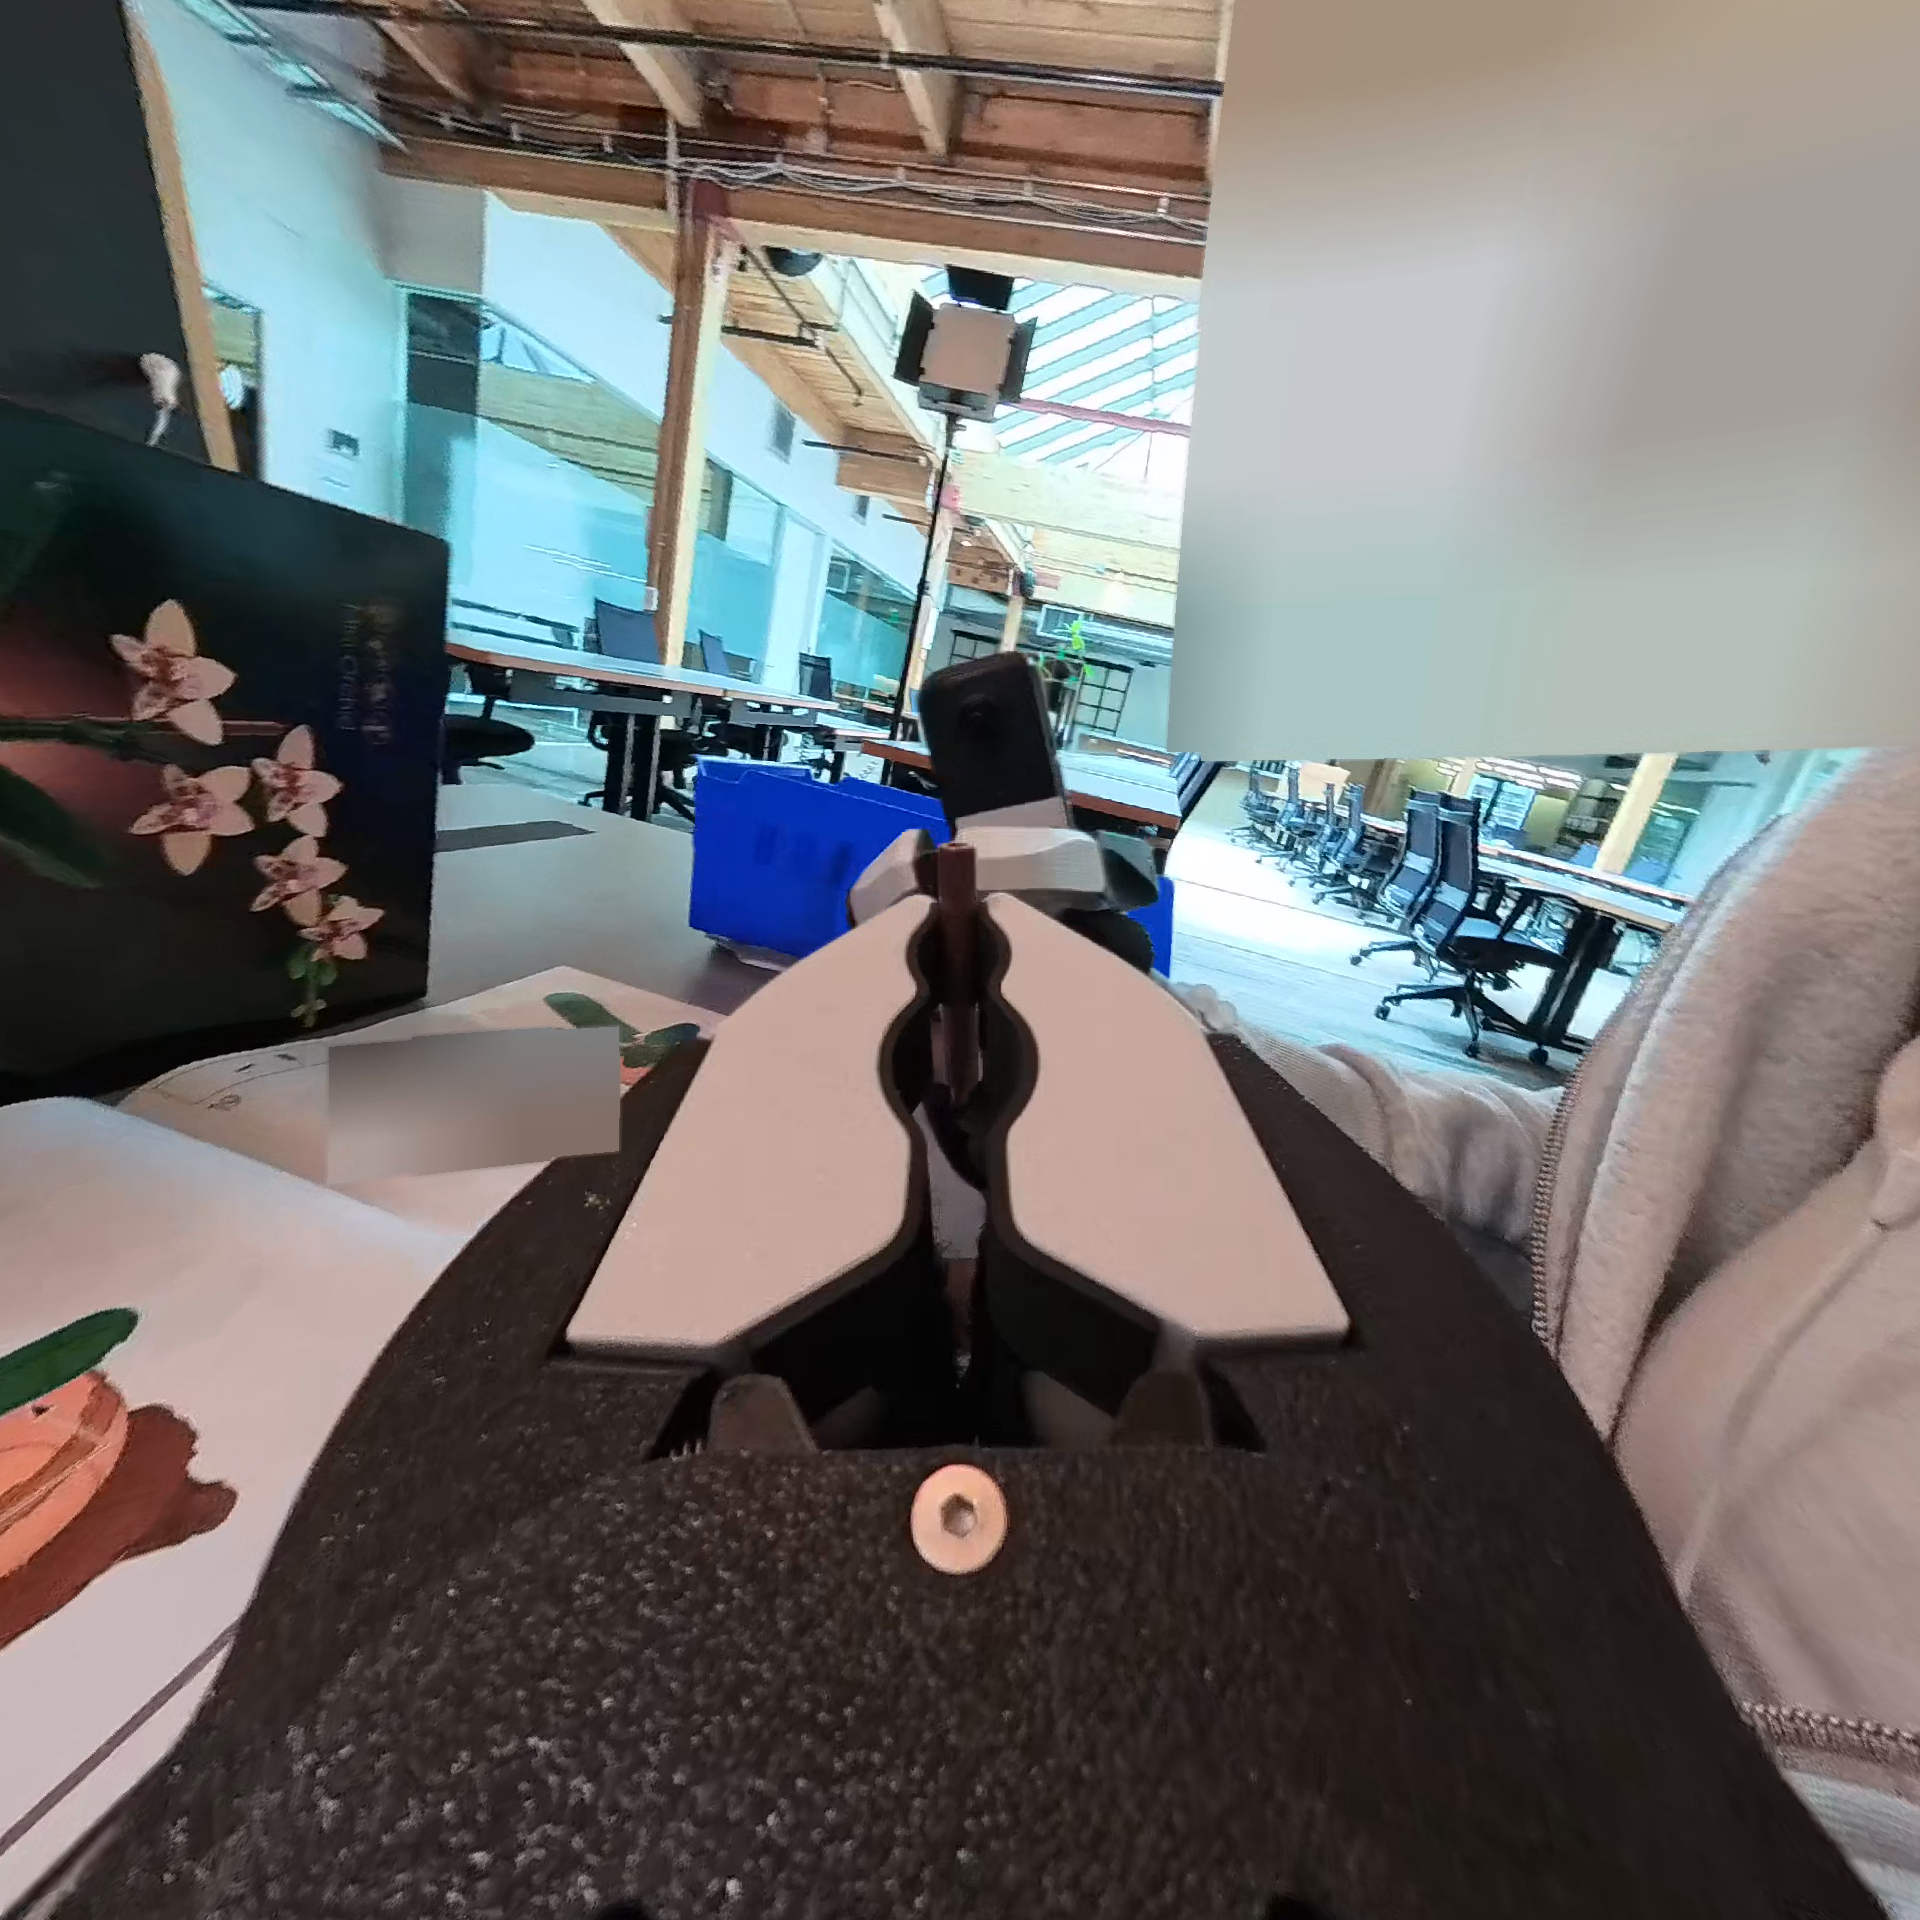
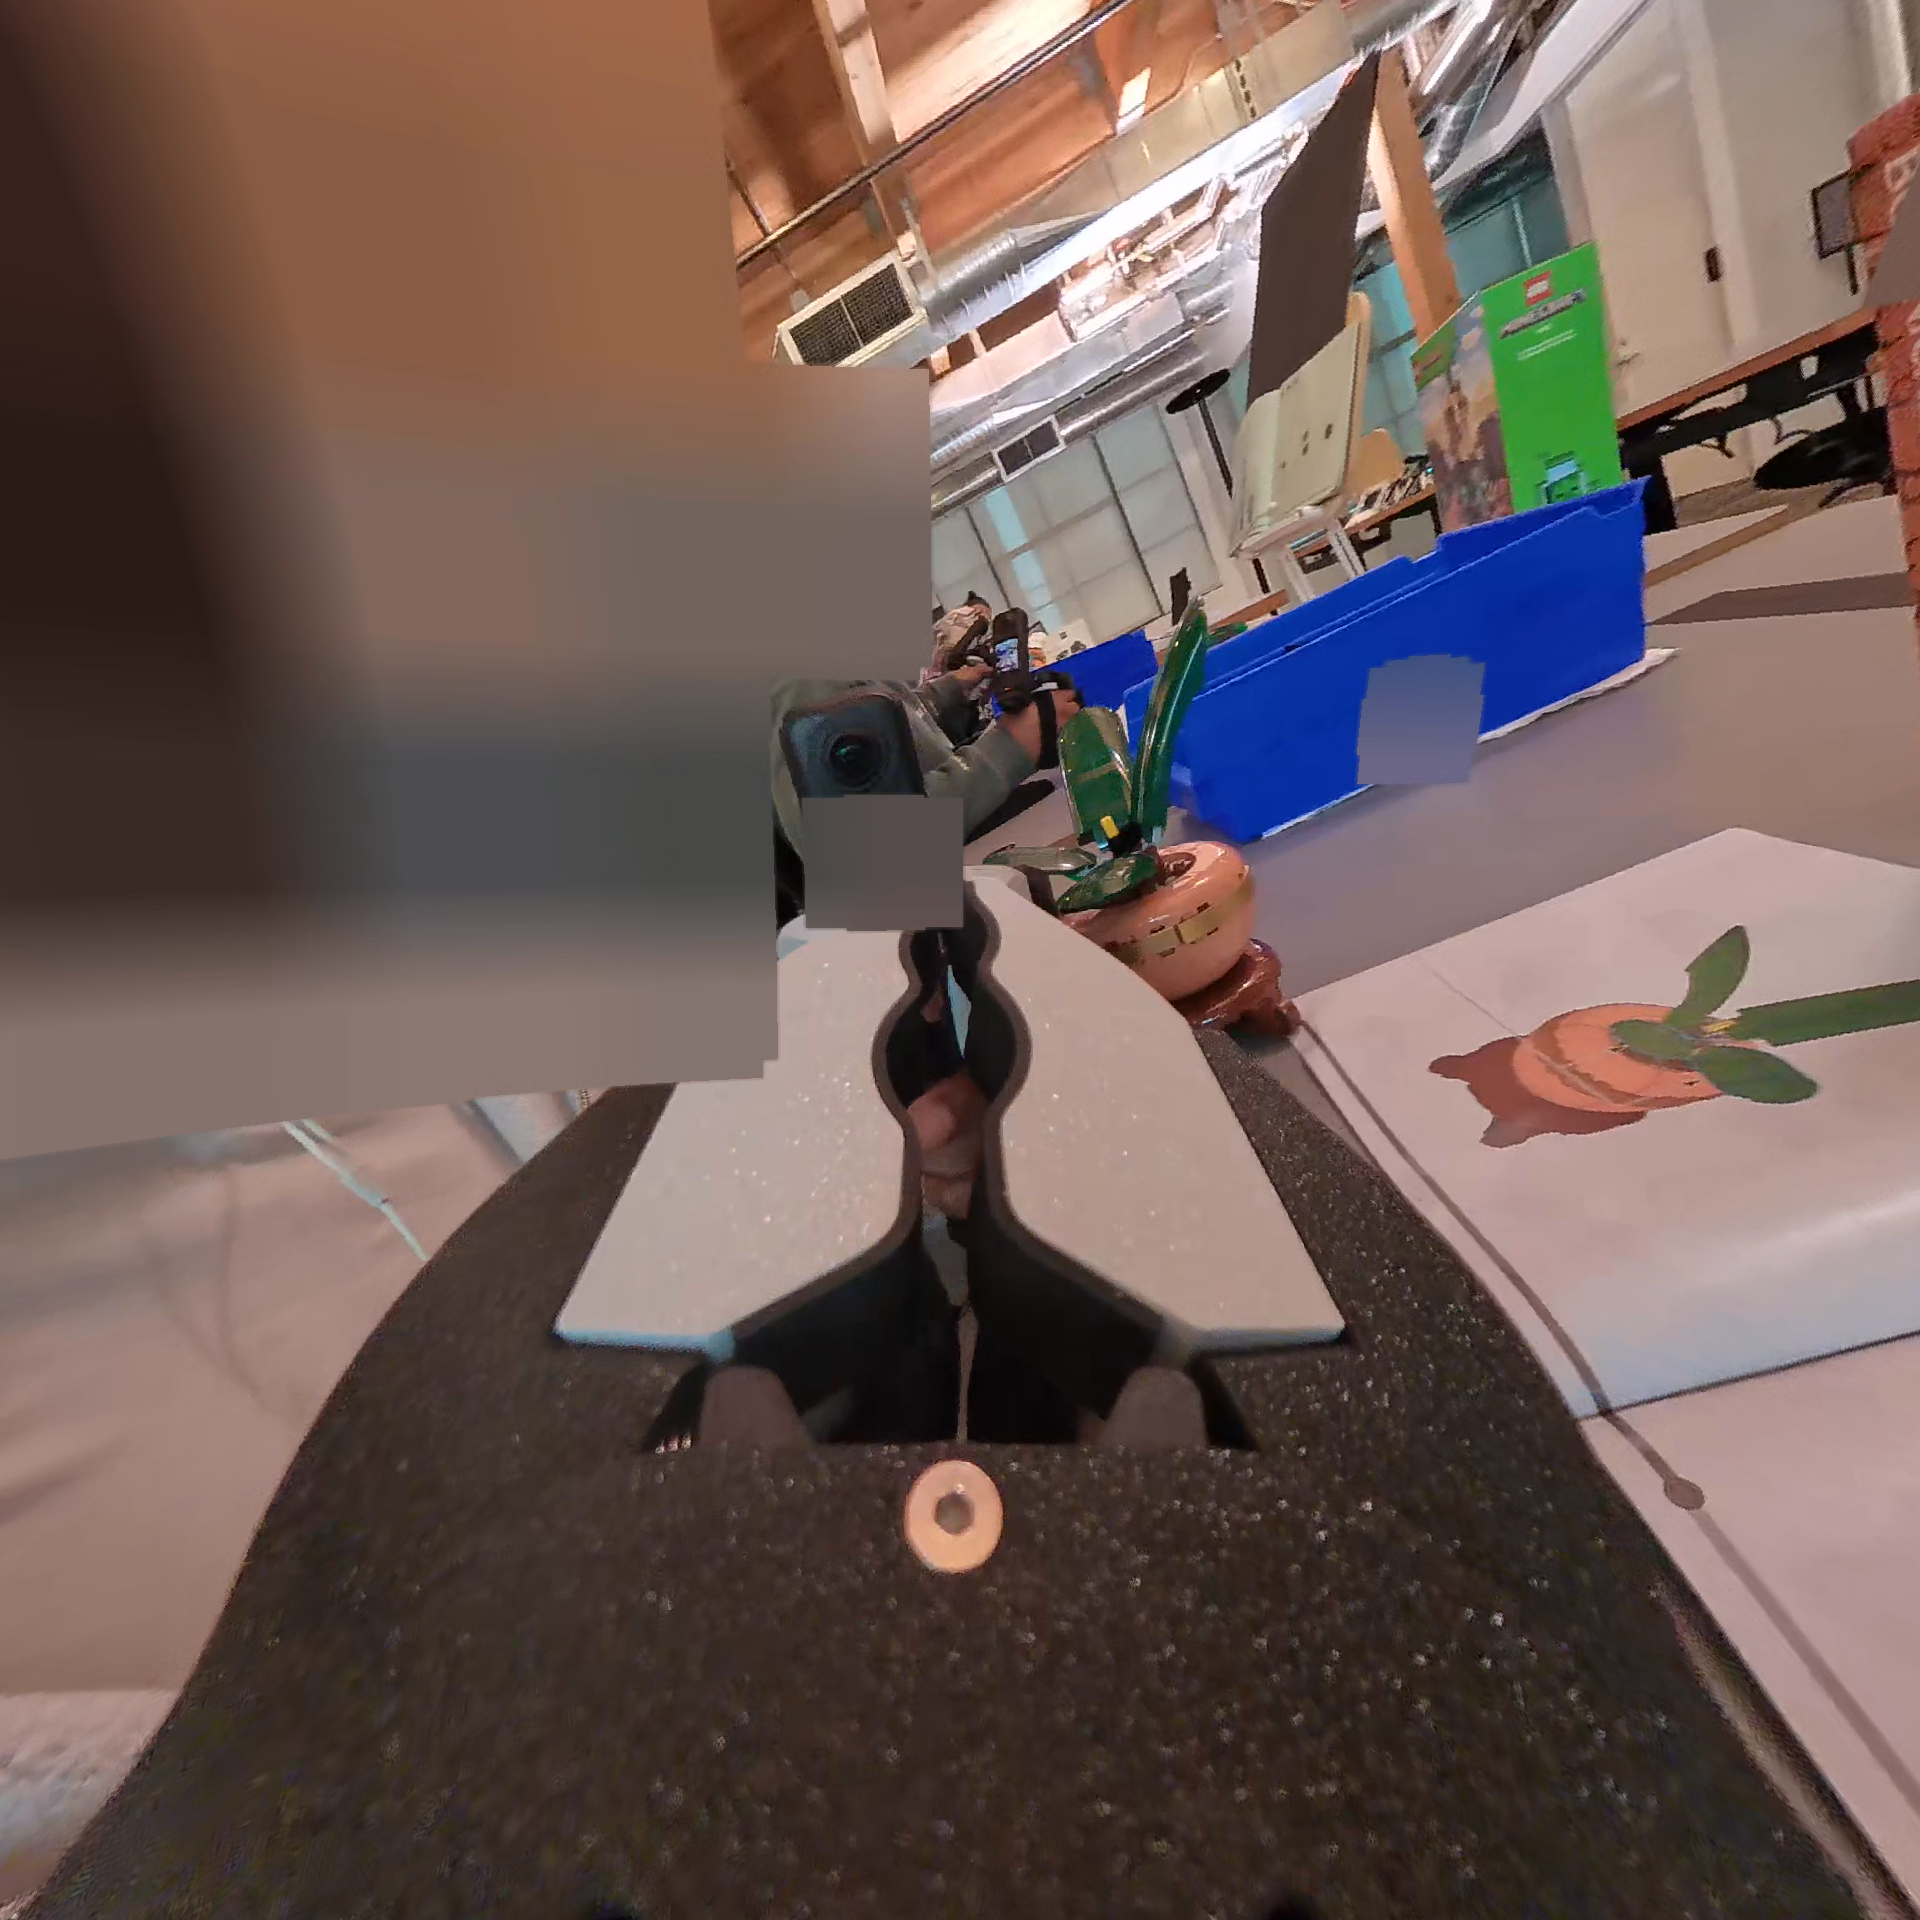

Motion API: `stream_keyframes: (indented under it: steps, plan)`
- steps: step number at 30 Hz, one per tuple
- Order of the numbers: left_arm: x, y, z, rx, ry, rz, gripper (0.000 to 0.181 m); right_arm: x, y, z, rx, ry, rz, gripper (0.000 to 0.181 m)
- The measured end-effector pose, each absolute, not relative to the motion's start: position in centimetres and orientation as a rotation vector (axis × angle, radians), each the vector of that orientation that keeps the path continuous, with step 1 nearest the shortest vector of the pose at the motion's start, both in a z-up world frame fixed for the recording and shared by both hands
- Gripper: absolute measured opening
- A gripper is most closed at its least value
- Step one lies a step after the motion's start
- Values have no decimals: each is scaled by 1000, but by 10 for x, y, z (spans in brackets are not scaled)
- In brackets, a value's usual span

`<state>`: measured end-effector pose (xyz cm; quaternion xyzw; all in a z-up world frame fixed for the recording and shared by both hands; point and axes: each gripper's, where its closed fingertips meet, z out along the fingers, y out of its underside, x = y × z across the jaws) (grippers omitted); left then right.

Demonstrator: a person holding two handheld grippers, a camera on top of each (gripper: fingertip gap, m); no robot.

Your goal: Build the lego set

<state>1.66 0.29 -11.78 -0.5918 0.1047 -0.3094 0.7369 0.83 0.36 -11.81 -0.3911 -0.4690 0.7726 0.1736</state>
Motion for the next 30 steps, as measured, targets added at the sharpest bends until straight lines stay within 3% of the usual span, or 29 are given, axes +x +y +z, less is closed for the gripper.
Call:
stream_keyframes:
  steps: [30]
  plan:
    - [29, 2, -131, -1372, 333, -705, 3, 18, -3, -132, -1072, -1450, 2185, 1]
